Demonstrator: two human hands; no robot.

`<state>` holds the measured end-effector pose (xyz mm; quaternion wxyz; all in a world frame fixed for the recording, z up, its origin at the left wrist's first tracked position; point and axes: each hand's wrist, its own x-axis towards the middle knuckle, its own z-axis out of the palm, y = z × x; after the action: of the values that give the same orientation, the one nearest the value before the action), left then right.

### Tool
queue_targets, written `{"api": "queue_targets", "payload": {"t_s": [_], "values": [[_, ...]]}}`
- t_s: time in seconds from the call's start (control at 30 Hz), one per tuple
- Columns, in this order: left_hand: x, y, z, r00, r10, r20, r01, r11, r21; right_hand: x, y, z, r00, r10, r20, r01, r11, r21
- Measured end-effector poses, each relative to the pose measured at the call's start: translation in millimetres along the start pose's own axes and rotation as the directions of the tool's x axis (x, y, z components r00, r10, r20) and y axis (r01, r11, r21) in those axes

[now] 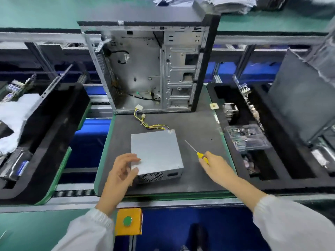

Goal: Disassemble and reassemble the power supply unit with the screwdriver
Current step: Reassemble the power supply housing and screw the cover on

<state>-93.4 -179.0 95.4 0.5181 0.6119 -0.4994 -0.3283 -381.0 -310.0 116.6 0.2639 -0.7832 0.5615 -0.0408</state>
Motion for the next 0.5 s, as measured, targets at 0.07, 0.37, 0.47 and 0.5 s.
{"api": "queue_targets", "payload": {"t_s": [0.07,0.37,0.47,0.5], "values": [[4.4,1.5,-3.0,0.999,-0.026,0.024,0.025,0.999,0.043,22.2,3.1,13.9,0.999,-0.037,-0.013,0.036,0.999,-0.023],[29.3,27.9,5.2,0.996,-0.089,-0.007,0.085,0.926,0.369,68.4,12.2,22.0,0.953,-0.300,0.039,0.290,0.872,-0.394],[61.4,42.0,21.7,0.996,0.032,-0.087,0.021,0.834,0.551,95.4,41.0,-12.3,0.963,-0.245,-0.116,0.243,0.970,-0.028],[72.4,46.7,30.0,0.994,0.055,-0.097,0.011,0.818,0.575,105.8,54.3,-25.6,0.964,-0.194,-0.183,0.208,0.976,0.061]]}}
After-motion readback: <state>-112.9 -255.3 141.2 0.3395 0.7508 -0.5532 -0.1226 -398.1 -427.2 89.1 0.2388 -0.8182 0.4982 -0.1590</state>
